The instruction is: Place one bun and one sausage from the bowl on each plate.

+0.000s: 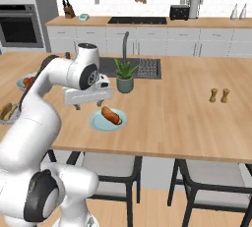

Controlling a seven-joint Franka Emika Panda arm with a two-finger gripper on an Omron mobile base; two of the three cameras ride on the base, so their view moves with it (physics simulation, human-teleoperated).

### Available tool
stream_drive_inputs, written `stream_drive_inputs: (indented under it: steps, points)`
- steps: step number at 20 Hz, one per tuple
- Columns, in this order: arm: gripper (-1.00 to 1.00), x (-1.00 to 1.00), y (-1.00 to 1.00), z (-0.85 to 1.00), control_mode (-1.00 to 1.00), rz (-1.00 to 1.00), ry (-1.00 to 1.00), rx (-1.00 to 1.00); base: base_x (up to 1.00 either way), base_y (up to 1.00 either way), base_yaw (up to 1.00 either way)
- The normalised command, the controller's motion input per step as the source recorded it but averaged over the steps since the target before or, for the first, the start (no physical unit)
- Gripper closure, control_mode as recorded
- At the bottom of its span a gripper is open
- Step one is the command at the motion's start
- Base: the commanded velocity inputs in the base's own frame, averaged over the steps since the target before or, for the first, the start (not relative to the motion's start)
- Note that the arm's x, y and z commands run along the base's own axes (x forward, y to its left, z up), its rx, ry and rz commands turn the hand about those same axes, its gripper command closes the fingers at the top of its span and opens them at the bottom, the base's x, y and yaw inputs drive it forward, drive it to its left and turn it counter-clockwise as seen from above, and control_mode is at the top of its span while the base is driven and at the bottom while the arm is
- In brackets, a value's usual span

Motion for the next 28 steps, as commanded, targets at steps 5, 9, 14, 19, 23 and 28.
stream_drive_inputs:
  steps: [5, 9, 14, 19, 23, 28]
  points:
    - [-1.00, -0.75, 0.00, 0.00, -1.00, -0.03, -0.04, 0.00, 0.00, 0.00, 0.00]
    - [-1.00, -0.03, 0.00, 0.00, -1.00, 0.00, -0.01, 0.00, 0.00, 0.00, 0.00]
    - [-1.00, -0.34, 0.00, 0.00, 1.00, 0.00, -0.02, 0.00, -0.37, 0.13, -0.02]
    - [-1.00, 0.00, 0.00, 0.00, 1.00, 0.00, 0.00, 0.00, -1.00, 0.72, -0.07]
    - [-1.00, 0.00, 0.00, 0.00, 1.00, 0.00, 0.00, 0.00, -0.92, 0.95, -0.03]
    - [-1.00, 0.00, 0.00, 0.00, 1.00, 0.00, 0.00, 0.00, -0.54, 1.00, 0.00]
